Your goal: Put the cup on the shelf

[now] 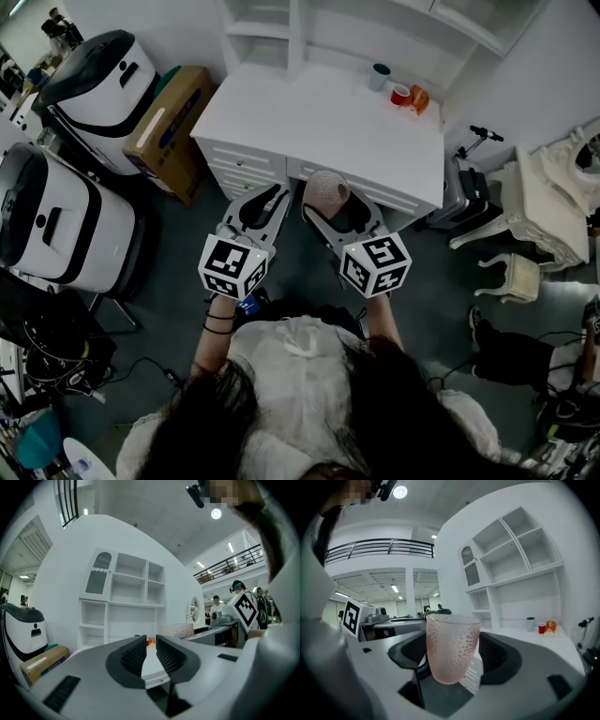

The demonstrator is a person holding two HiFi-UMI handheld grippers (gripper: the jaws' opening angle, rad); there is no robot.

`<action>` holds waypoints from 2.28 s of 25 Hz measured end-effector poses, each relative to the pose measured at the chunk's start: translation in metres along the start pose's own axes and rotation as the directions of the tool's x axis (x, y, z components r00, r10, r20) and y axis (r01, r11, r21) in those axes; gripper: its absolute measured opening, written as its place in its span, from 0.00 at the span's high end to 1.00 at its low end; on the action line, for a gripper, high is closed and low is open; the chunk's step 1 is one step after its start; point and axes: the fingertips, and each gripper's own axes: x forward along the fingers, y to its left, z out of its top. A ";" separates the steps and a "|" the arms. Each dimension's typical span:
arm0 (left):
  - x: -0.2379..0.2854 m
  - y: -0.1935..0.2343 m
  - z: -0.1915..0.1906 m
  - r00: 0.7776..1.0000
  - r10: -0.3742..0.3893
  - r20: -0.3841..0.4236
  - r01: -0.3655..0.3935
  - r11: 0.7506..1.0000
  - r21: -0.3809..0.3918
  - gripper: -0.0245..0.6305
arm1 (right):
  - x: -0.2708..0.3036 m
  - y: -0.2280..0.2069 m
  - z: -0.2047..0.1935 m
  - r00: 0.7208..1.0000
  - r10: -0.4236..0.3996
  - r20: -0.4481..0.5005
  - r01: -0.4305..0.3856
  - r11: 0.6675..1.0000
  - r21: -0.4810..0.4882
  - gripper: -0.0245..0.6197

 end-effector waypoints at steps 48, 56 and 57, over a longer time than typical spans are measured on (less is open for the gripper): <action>0.232 0.198 0.044 0.998 0.050 0.043 -0.051 0.998 0.025 0.85 | 0.226 -0.214 0.091 1.000 -0.014 0.014 0.015 0.997 -0.071 0.43; 0.265 0.210 0.046 0.999 0.029 0.033 -0.030 0.999 0.025 0.85 | 0.243 -0.237 0.126 0.999 -0.007 0.039 0.012 0.989 -0.147 0.43; 0.268 0.211 0.047 0.999 0.026 0.035 -0.027 0.999 0.024 0.85 | 0.245 -0.239 0.133 0.999 -0.004 0.046 0.011 0.987 -0.160 0.43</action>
